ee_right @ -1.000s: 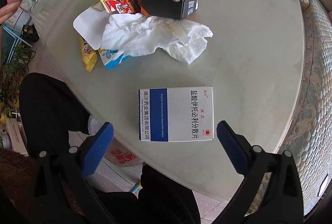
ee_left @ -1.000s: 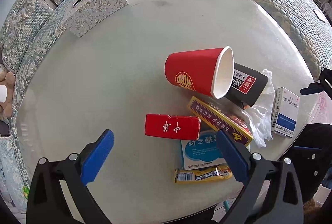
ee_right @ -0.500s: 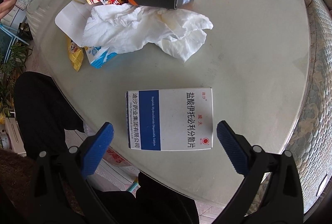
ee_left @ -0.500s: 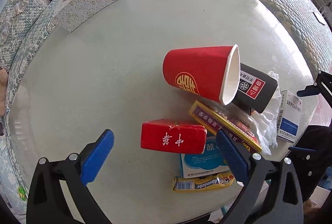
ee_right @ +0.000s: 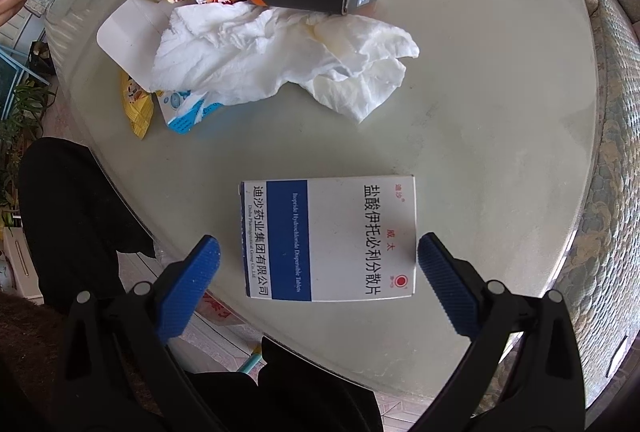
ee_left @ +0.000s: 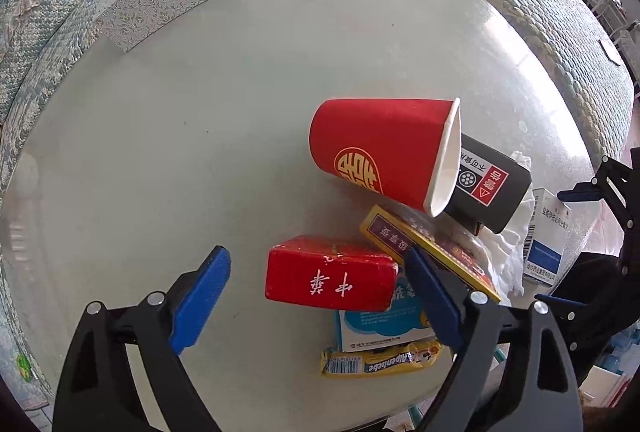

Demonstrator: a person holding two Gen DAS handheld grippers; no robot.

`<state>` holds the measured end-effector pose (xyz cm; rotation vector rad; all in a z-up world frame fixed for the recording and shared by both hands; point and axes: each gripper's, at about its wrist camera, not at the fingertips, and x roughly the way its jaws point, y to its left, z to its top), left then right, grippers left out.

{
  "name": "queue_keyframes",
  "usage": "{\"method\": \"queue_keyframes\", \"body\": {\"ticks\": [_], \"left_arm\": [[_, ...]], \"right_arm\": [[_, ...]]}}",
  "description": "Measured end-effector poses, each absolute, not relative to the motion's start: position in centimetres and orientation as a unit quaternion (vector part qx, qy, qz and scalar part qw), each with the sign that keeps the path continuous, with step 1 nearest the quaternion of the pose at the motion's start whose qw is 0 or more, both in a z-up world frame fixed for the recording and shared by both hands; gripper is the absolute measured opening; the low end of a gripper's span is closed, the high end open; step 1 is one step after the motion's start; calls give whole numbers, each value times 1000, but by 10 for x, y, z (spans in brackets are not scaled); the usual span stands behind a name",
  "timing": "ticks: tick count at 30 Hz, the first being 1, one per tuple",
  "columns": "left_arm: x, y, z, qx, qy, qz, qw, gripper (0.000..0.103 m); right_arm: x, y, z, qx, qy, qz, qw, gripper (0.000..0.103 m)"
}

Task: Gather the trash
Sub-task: 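Close the left tool on the red box while the right tool grasps the white-blue medicine box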

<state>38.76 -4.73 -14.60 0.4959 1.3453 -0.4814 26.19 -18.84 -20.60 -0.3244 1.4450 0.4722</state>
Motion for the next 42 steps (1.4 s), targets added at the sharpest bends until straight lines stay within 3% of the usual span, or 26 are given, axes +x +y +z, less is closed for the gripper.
{"method": "queue_keyframes", "body": {"ticks": [8,10,11,17,19,42], "left_arm": [[392,-46,-147,210,621,-215,724,77],[393,-45,-147,205,624,-220,722,71],[392,-45,-147,202,625,-224,720,69],[391,-45,-147,203,631,-222,715,63],[390,-44,-148,201,635,-221,713,56],[393,-14,-110,163,628,-182,739,56]], "right_arm": [[264,-184,-217,-153,655,209,710,97],[264,-183,-219,-154,656,206,710,92],[265,-183,-219,-155,656,205,709,84],[264,-181,-224,-155,655,204,711,84],[267,-183,-223,-148,656,199,713,84],[252,-200,-190,-125,625,156,755,84]]}}
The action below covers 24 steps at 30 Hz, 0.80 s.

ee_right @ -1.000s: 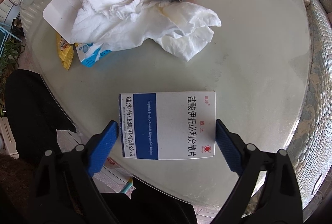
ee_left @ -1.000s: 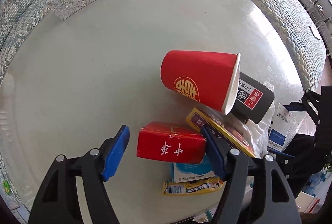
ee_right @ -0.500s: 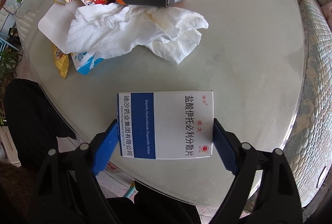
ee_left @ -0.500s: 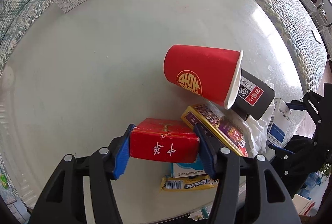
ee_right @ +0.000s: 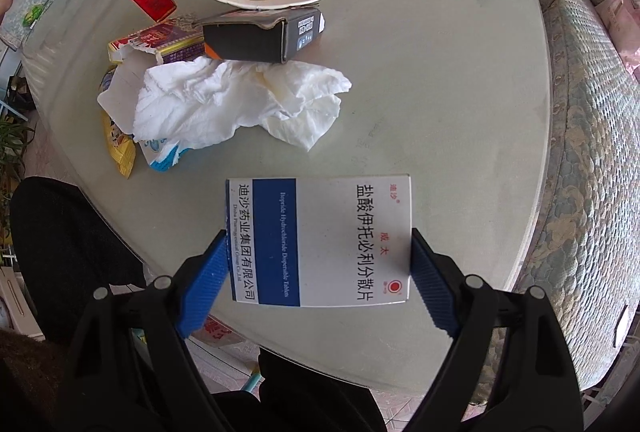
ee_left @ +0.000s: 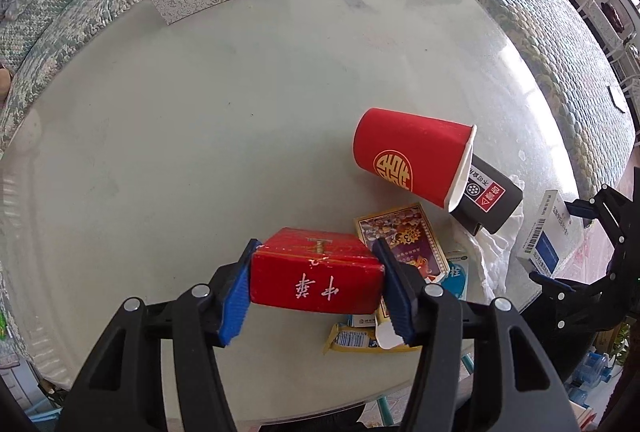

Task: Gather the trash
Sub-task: 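Close the left tool on the red box while the right tool grasps the white-blue medicine box, then carry the red box and medicine box with both tools over the trash bin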

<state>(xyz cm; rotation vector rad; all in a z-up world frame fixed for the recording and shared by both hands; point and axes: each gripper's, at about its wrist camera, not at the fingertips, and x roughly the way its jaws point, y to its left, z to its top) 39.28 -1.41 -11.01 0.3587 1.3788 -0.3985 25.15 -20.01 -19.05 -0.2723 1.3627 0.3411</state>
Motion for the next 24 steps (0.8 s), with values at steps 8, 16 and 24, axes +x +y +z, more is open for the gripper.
{"method": "queue_keyframes", "body": {"ticks": [8,16,24], "left_arm": [[377,-3,-87,159,618,-174,750,56],[333,4,-52,156,603,-187,760,56],[269,2,-43,163,601,-203,756,56]], "right_arm": [[230,-194,-160,-135,605,151,770,84],[201,-182,-111,-147,580,159,785,84],[169,-165,-85,-161,553,178,798,84]]}}
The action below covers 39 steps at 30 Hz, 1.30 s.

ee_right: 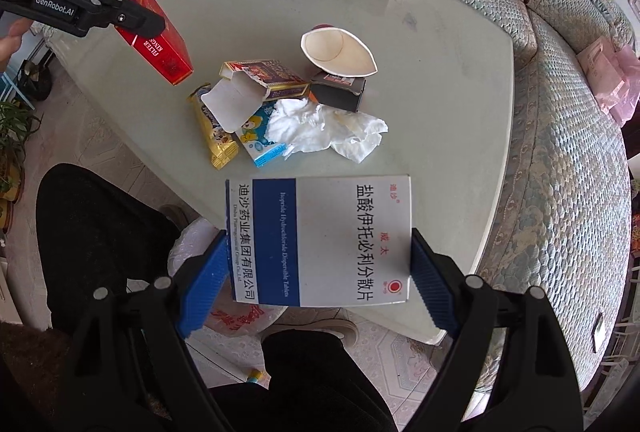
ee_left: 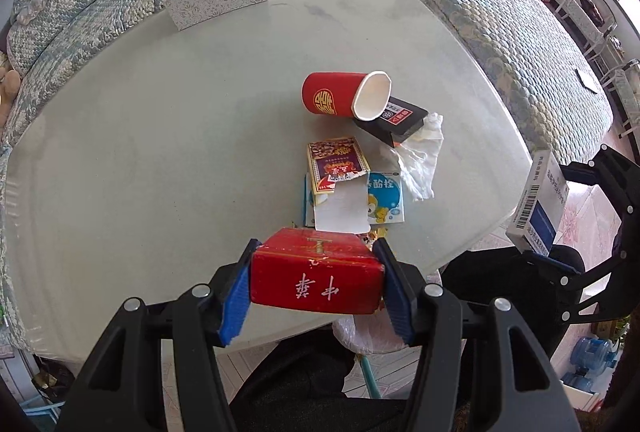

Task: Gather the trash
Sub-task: 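Carry the red box and medicine box with both tools over the trash bin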

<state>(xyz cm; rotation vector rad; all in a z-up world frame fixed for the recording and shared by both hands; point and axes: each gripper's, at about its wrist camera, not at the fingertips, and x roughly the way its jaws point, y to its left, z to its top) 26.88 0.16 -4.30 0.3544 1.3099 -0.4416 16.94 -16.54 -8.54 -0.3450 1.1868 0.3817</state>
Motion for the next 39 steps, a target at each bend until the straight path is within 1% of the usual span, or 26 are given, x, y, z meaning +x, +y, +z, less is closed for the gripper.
{"method": "queue_keyframes", "body": {"ticks": [9,18,25,39], "left_arm": [[202,-1,-60,164,599,-228,750,56],[162,3,-90,160,595,-235,752,56],[135,-1,-125,155,599,-245,747,56],[94,-22,-215,171,608,-253,733,56]], "right_arm": [[120,-146,-86,-182,544,193,796,83],[79,-124,-103,-201,537,208,792,83],[62,-117,-138,-197,553,220,779,83],[49,-113,-223,-210,575,212,762,83]]}}
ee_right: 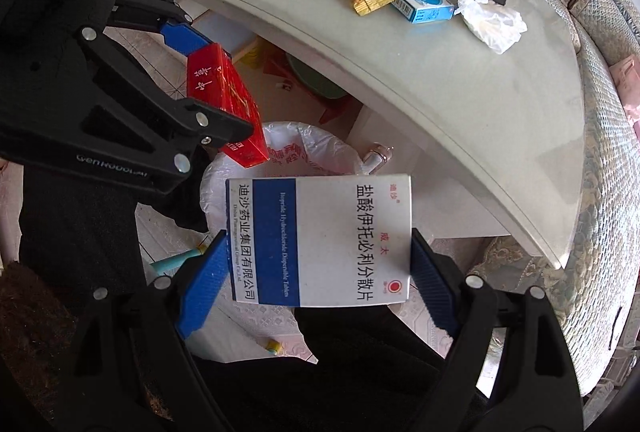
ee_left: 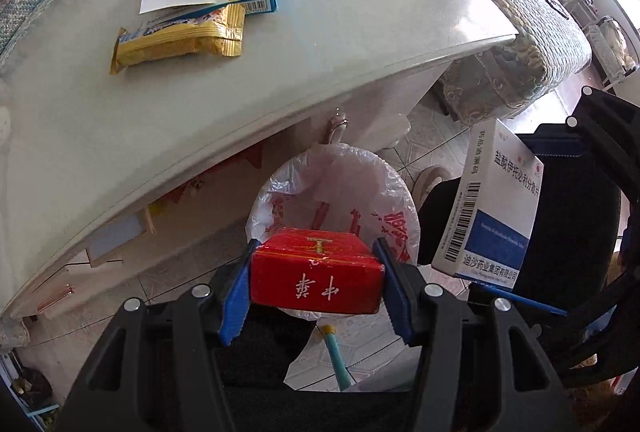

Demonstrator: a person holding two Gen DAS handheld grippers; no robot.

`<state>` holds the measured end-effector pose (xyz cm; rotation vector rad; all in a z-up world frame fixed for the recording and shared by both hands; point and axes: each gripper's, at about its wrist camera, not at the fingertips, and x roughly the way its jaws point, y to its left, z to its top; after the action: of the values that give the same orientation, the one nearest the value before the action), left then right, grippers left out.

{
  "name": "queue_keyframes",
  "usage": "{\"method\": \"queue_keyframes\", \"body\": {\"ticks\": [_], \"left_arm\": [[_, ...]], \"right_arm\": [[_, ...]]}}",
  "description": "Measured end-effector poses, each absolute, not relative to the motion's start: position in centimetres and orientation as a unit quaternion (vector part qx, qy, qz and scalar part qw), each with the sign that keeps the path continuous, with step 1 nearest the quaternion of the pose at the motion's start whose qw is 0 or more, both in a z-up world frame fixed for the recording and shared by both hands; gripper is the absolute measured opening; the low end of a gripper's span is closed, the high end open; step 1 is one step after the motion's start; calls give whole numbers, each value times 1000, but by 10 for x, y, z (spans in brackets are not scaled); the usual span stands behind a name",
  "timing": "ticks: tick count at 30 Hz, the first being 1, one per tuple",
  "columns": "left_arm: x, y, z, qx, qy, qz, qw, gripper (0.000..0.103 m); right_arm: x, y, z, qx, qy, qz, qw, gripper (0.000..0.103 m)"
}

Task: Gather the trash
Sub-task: 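Carry the red box and medicine box with both tools over the trash bin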

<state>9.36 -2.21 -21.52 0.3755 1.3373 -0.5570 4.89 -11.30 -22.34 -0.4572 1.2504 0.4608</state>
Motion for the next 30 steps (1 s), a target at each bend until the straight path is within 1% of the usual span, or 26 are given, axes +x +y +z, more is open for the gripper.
{"method": "queue_keyframes", "body": {"ticks": [5,18,27,30], "left_arm": [[90,-25,-246,174,616,-237,731,56],[105,-7,-328,102,681,-218,691,56],[114,-3,-366,102,706,-180,677,56],[117,-1,-376,88,718,-183,666,56]], "right_arm": [[48,-111,-251,-214,583,214,754,83],[62,-113,-310,-182,623,231,725,83],[68,-107,-338,-184,633,241,712,83],[69,-107,-346,-182,637,242,709,83]]}}
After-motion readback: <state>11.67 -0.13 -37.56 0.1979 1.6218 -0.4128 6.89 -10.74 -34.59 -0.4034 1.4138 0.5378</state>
